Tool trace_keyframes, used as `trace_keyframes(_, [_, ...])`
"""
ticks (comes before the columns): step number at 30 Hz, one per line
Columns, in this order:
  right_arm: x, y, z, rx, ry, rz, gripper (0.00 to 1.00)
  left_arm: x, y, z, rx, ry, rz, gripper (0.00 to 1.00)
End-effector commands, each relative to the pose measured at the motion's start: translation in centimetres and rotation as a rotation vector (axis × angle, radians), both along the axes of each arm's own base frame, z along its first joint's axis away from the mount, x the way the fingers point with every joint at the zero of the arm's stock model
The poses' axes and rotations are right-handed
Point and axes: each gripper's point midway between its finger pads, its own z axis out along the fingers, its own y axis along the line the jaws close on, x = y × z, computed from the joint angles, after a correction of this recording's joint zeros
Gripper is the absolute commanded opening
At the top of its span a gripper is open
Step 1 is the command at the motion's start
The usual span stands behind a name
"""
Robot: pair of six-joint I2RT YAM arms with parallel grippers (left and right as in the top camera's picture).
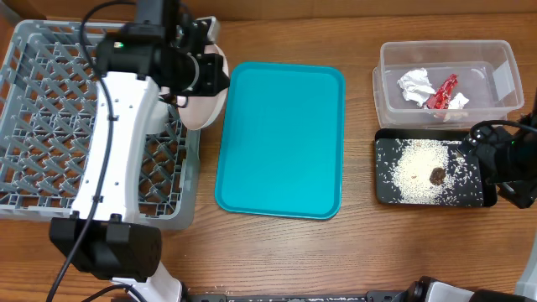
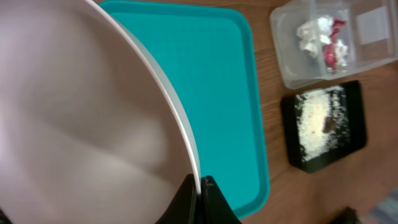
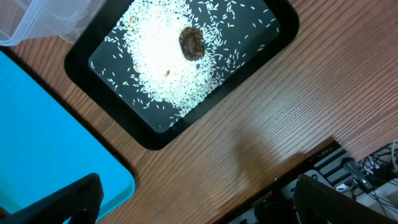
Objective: Sort waste into correct bins and load items into the dishwasher
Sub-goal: 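Lift the white plate and stand it upright in the rack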
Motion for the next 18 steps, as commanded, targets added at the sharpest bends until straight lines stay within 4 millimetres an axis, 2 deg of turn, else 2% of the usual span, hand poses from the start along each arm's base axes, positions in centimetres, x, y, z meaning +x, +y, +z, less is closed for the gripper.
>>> trace_keyframes(1, [0.1, -0.1, 0.3, -0.011, -0.012, 0.005, 1.0, 0.0, -0.3, 0.7, -0.138, -0.012, -0.096, 0.04])
trace_keyframes(8, [0.1, 0.0, 0.3, -0.011, -0.01, 0.005, 1.0, 1.0, 1.7, -1.0, -0.199, 0.026, -0.09, 0.04])
trace_keyframes(18, [0.1, 0.0, 0.3, -0.011, -0.01, 0.005, 1.0, 1.7, 5.6, -6.4, -0.211, 0.188, -0.015, 0.04])
